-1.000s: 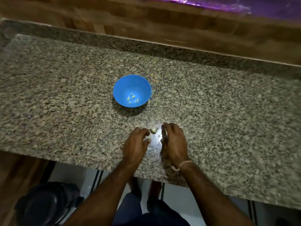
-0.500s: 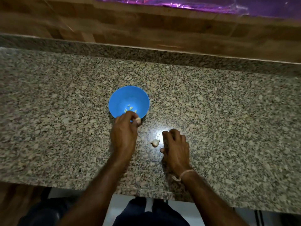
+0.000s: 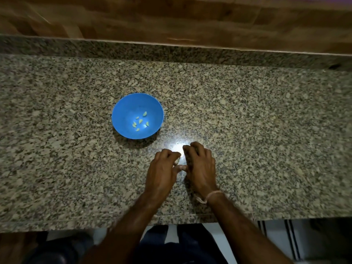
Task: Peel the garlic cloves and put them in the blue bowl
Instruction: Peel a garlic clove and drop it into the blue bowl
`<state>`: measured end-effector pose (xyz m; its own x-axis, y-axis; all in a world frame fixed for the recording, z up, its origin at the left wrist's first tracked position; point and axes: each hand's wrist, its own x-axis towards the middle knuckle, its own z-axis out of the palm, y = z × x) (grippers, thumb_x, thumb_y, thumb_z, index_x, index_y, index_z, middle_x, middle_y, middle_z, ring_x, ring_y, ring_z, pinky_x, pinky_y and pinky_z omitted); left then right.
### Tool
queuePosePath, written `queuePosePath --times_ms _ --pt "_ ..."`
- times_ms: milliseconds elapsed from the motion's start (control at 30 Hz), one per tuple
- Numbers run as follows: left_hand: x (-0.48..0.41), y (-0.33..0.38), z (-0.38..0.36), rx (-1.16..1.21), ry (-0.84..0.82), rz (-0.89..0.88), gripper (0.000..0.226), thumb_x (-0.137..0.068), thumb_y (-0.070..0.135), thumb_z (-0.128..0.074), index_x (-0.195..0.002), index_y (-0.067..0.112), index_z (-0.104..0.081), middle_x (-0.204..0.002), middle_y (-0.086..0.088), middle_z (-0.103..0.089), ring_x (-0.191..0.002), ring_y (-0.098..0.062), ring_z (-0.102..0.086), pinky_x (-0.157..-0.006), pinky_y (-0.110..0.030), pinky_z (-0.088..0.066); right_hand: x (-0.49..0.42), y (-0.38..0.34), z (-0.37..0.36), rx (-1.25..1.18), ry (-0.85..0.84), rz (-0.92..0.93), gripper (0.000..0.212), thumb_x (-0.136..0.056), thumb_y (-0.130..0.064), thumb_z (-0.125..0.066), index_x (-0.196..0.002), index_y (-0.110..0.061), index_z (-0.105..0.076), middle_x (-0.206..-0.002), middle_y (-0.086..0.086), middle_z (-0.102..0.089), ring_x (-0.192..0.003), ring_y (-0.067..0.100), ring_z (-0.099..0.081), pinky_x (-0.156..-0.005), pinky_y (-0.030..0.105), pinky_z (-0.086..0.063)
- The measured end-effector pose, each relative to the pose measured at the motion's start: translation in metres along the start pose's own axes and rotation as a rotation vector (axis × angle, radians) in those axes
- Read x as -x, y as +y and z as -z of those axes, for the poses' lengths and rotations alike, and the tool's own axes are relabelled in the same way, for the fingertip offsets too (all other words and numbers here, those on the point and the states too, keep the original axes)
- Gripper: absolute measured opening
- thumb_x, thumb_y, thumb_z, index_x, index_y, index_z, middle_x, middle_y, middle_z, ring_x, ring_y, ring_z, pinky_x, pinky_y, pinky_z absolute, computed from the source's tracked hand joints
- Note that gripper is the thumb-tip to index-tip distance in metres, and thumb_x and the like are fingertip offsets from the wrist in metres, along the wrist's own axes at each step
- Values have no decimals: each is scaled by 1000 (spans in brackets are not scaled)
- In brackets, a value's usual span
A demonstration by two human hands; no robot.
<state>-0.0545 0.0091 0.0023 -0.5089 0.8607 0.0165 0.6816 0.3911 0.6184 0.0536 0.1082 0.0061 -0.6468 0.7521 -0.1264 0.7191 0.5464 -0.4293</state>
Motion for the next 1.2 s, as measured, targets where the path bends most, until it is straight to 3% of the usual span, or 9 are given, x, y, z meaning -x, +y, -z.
queuePosePath --times_ms 100,167,267,333,500,633,800,1100,1200 --pt "-3 -5 -11 19 16 27 26 -91 5 -73 -114 18 -70 -108 1 -57 -96 -12 -53 -72 -16 -44 2 4 -2 -30 4 23 67 -85 -23 -85 -144 -29 -53 -157 -4 -42 -135 24 -39 -103 44 -42" --pt "-5 2 -8 270 66 146 19 -94 3 -70 -108 15 -74 -103 3 -63 -87 -3 -57 -74 -6 -43 2 12 -1 -130 4 44 65 -86 -18 -83 -145 -25 -56 -157 -2 -45 -137 22 -40 -108 43 -42" --pt "-9 17 -1 893 76 613 13 -98 14 -69 -106 20 -77 -90 5 -75 -81 -9 -67 -72 -23 -56 5 22 8 -679 -37 -44 53 -90 -2 -78 -139 -17 -63 -140 3 -62 -129 15 -58 -109 37 -52" --pt "-7 28 3 1237 27 820 16 -101 17 -63 -112 17 -75 -79 0 -71 -72 -12 -61 -65 -23 -53 9 23 20 -951 -89 -116 44 -93 0 -73 -133 -18 -68 -123 4 -72 -115 18 -70 -99 37 -60" --pt "-1 55 0 1642 70 885 36 -89 23 -66 -119 5 -71 -103 -15 -73 -82 -14 -66 -71 -21 -60 15 25 41 -1082 -111 -23 34 -93 -1 -75 -122 -17 -75 -116 -2 -77 -101 21 -74 -92 39 -62" --pt "2 75 2 1708 102 880 27 -88 19 -65 -111 7 -70 -94 -9 -74 -76 -10 -70 -66 -20 -60 18 30 50 -1053 -71 30 32 -93 -3 -76 -122 -18 -75 -118 -6 -75 -105 17 -72 -92 33 -60" --pt "9 86 -4 1630 114 835 20 -87 22 -69 -102 9 -67 -90 -7 -70 -81 -11 -69 -74 -22 -60 21 37 57 -911 9 164 27 -93 -10 -77 -120 -18 -76 -112 -8 -71 -101 16 -71 -84 38 -61" --pt "12 101 -9 1464 181 775 34 -83 20 -73 -112 3 -69 -97 -9 -77 -86 -13 -72 -77 -21 -60 24 51 66 -879 21 151 21 -96 -14 -76 -117 -12 -79 -109 -6 -78 -102 8 -74 -89 38 -62" --pt "12 105 -9 1404 194 768 44 -82 22 -75 -122 3 -70 -105 -13 -78 -89 -15 -73 -79 -22 -61 23 54 70 -788 42 243 21 -98 -16 -74 -118 -11 -78 -108 -4 -78 -99 7 -74 -86 35 -62"
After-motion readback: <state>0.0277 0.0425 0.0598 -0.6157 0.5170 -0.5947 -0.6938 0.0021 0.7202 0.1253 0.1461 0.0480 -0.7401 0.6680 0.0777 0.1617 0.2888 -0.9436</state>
